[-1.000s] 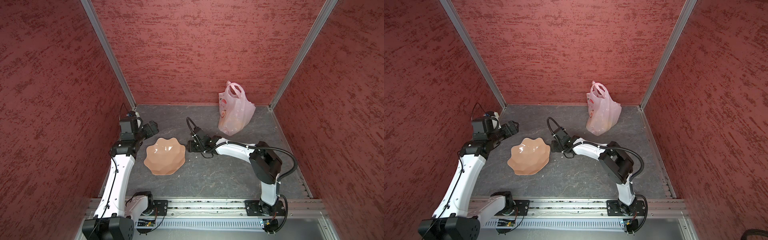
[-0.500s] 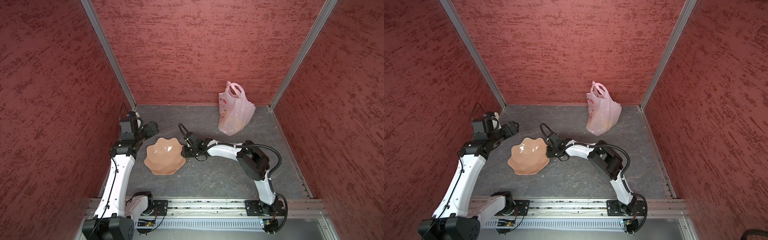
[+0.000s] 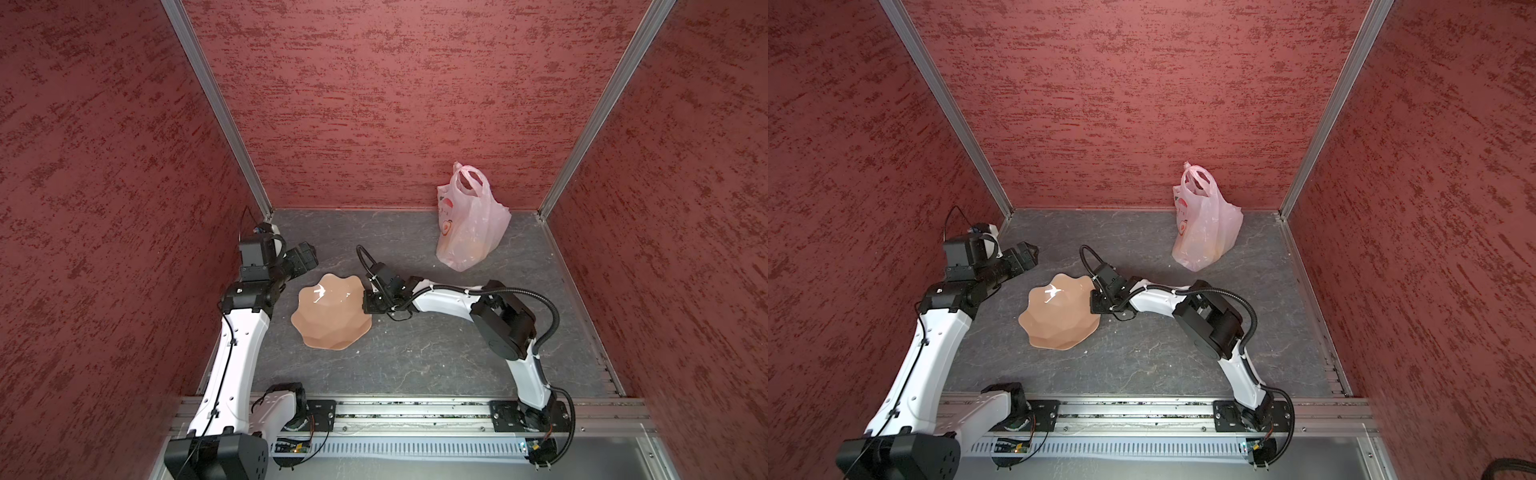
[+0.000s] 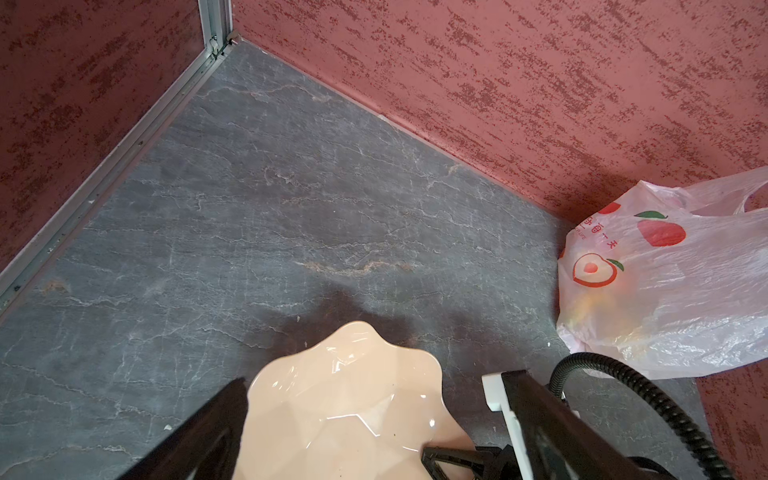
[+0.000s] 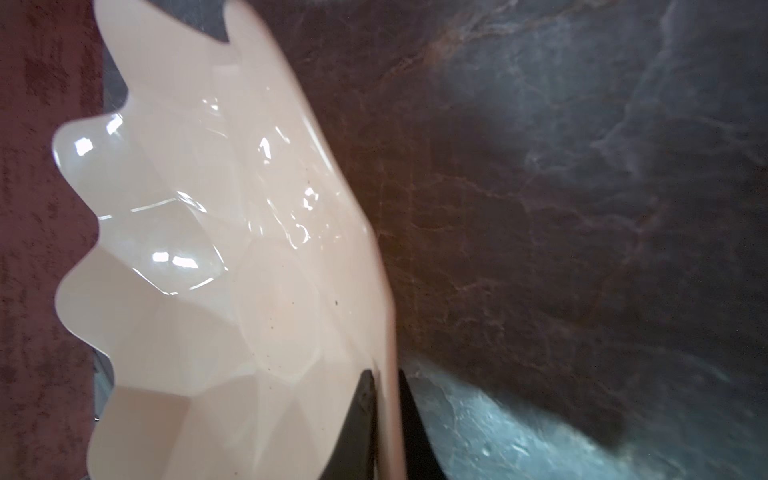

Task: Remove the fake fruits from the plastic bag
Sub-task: 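Grasp the bowl rim with the right gripper and drag it toward the right arm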

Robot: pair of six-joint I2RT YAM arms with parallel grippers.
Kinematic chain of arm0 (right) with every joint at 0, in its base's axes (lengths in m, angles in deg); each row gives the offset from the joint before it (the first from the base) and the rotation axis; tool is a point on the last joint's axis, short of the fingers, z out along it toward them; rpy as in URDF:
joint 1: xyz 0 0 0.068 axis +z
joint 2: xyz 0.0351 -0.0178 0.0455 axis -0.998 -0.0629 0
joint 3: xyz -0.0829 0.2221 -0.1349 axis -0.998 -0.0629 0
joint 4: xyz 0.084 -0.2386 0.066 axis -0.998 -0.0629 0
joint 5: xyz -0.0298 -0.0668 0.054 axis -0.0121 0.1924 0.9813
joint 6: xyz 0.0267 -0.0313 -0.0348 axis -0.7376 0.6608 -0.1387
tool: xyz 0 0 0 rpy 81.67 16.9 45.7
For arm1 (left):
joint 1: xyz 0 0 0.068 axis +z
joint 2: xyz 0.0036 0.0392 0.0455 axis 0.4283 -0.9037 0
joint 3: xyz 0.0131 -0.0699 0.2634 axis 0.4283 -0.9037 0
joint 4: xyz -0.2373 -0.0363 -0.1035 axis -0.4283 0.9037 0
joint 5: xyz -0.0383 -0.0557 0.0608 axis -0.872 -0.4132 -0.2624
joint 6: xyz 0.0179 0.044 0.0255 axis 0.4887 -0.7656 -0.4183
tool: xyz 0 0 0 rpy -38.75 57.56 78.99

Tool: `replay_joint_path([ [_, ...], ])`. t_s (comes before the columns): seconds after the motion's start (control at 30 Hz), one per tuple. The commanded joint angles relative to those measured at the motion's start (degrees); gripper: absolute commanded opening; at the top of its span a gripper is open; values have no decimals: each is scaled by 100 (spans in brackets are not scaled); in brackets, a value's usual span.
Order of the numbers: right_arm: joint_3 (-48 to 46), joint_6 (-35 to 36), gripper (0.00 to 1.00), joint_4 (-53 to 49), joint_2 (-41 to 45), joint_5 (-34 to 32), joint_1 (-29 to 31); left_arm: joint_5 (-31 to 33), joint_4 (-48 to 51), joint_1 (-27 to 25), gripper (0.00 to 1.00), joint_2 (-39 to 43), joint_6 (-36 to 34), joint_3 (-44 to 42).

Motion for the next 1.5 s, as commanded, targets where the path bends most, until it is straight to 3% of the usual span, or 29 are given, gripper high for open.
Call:
replay_joint_path([
  [0.0,-245,-91,2,-28,208,-61,27,-83,73,26,100,86,13,110],
  [0.13,-1071,-302,0,161,848,-259,-95,-169,83,36,100,91,59,128],
  [0.27,-2493,-797,0,614,1957,-477,-362,-359,52,39,99,60,122,143],
  [0.5,-4628,-1585,0,63,4160,-1169,-706,-449,50,12,100,10,227,237],
  [0.67,-5904,-2253,0,-847,6153,-1632,-1180,-564,190,-19,100,-262,319,493],
  [0.83,-6182,-2790,0,-2567,7923,-2403,-1525,-703,196,-140,100,-616,481,673],
  [0.97,-6301,-3418,0,-3679,9035,-2899,-1566,-538,196,-606,100,-1081,553,1036],
  [1.13,-6445,-3739,0,-4208,9635,-3093,-1580,-306,292,-1328,100,-1867,545,1759],
  [1.3,-6455,-3729,0,-4215,9442,-3147,-1584,-301,335,-1829,100,-2686,562,2558],
  [1.47,-6464,-3665,4,-4043,9220,-3217,-1585,-720,346,-2252,100,-3547,568,3476],
])
